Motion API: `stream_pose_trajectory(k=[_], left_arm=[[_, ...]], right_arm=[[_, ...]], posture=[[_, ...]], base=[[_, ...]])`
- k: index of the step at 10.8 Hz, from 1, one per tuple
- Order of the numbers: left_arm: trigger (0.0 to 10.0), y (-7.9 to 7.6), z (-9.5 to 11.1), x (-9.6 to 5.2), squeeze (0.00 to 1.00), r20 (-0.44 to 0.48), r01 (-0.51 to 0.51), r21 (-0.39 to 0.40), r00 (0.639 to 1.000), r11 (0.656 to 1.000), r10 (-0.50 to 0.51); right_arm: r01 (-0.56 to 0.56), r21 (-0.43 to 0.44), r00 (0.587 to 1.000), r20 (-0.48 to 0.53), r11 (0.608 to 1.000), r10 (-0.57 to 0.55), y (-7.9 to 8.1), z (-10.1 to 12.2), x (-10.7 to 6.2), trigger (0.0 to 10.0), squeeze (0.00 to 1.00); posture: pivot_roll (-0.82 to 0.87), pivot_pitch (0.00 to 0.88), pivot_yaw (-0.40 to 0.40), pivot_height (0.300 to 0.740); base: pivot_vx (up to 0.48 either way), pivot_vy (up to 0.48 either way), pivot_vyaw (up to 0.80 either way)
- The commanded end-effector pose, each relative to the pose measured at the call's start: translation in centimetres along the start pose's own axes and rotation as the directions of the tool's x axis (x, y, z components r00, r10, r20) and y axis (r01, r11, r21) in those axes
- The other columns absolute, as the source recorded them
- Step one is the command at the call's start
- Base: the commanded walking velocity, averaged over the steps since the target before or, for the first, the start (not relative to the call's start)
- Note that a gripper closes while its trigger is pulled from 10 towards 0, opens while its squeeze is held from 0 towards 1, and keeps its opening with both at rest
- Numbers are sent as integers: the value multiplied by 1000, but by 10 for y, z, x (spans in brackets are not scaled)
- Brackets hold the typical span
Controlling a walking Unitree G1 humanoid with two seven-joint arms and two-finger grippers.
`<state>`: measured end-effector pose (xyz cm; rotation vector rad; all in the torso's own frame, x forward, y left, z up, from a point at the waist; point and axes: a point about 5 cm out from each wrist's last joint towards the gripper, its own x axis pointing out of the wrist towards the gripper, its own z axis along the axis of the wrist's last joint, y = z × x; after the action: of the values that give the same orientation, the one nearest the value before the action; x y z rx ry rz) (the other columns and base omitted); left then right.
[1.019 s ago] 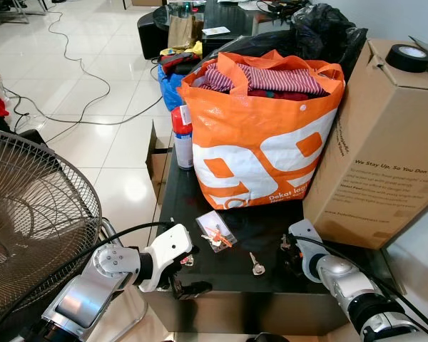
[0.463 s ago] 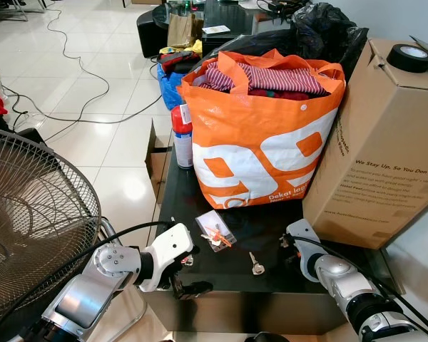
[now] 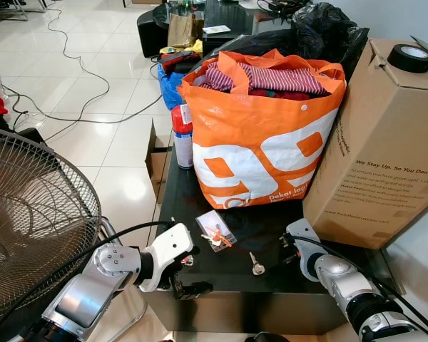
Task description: Hang keys on a hook
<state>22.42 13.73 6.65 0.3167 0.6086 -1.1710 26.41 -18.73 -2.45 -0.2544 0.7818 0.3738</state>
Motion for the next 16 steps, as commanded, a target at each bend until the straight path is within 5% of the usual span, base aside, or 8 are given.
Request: stream_pose_trajectory(k=[1, 4, 6, 9, 12, 14, 15, 16], left_arm=[[10000, 2, 7, -3, 0, 14, -7, 30, 1000, 1000, 7], [10000, 4, 11, -9, 0, 73, -77, 16, 994, 997, 76], [10000, 9, 19, -16, 0, 164, -162, -17, 973, 987, 163], [10000, 15, 36, -23, 0, 257, -290, -22, 923, 957, 286], [10000, 16, 42, -26, 0, 303, -400, -41, 868, 916, 393], [10000, 17, 43, -25, 0, 303, -393, -56, 869, 918, 390], [10000, 17, 43, -24, 0, 302, -389, -58, 871, 920, 387], [10000, 16, 43, -23, 0, 299, -384, -63, 874, 921, 384]], right_arm=[[-2, -1, 1000, 28, 1000, 2, -4, 1, -3, 0, 0], [-87, 8, 984, 158, 996, 85, -2, 10, -25, 0, 0], [-167, 95, 943, 307, 981, 131, 8, 28, -60, 0, 0], [-182, 355, 832, 553, 917, -49, 10, 73, -112, 0, 0], [-165, 433, 808, 575, 886, -130, 24, 94, -137, 0, 0], [-256, 550, 827, 551, 795, -115, 34, 97, -138, 0, 0], [-289, 648, 862, 497, 705, -103, 39, 95, -135, 0, 0], [-314, 688, 858, 501, 654, -115, 36, 98, -135, 0, 0]], posture=[[-126, 0, 12, 740], [-120, 0, 20, 740], [-114, 0, 24, 740], [-105, 0, 28, 740], [-101, 0, 28, 740], [-98, 0, 30, 740], [-100, 0, 30, 740], [-102, 0, 34, 740]], base=[[0, 0, 0], [0, 0, 0], [0, 0, 0], [0, 0, 0], [0, 0, 0], [0, 0, 0], [0, 0, 0], [0, 0, 0]])
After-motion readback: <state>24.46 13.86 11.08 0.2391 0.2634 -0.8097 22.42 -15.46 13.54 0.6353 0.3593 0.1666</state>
